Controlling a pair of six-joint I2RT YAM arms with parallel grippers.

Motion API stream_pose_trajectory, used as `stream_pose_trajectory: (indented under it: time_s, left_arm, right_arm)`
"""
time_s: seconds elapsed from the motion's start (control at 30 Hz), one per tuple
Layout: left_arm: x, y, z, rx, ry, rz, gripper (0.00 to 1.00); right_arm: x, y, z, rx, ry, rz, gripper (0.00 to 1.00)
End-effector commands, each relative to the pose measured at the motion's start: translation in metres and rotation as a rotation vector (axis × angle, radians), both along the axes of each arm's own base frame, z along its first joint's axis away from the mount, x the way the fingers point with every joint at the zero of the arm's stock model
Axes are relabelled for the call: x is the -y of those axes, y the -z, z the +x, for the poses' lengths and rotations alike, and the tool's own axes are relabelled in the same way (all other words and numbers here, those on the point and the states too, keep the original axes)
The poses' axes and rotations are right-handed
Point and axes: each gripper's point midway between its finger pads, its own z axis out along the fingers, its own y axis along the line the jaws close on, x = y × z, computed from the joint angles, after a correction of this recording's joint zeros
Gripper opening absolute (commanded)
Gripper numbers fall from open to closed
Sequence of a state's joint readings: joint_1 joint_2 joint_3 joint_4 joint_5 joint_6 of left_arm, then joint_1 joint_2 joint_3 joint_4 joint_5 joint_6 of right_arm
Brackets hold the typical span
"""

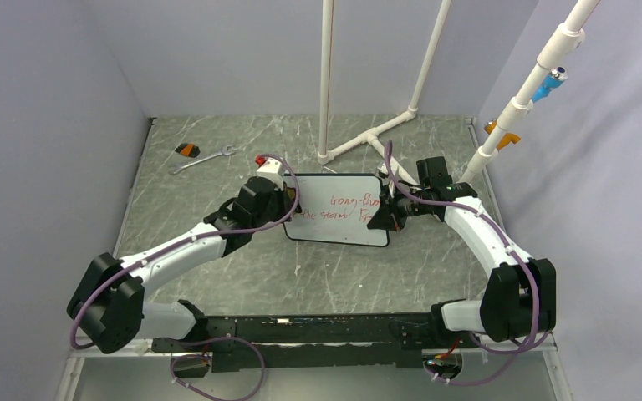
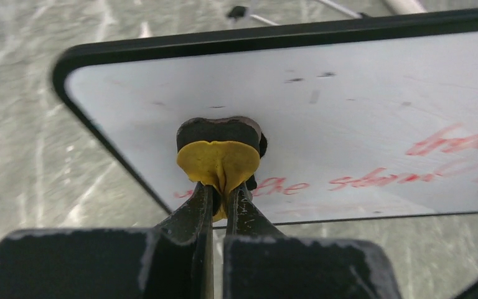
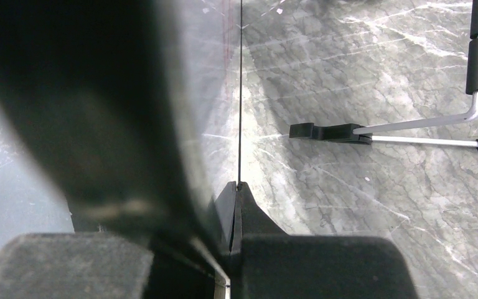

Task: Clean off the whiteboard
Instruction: Erase the whiteboard at the center of the board.

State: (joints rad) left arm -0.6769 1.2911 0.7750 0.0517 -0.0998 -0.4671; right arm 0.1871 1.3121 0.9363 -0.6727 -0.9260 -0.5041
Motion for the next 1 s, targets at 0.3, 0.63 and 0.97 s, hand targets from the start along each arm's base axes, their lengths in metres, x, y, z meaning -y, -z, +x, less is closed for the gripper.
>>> stream_pose_trajectory:
  time_s: [0.3,0.63,0.97]
  left_arm:
    - [0.075,-0.077,-0.016,0.224,0.399,-0.286,0.00]
    - [0.030,-0.070,0.015,0.202,-0.069,-0.042,0.00]
    - [0.017,-0.047,0.010,0.176,-0.070,0.064,0.00]
  right_arm:
    - [0.000,0.006,-0.017,-0.020,-0.052,-0.022,0.00]
    - [0.000,0.006,-0.017,-0.016,-0.050,-0.022,0.00]
    - [0.000,0.006,-0.017,-0.017,-0.050,-0.022,0.00]
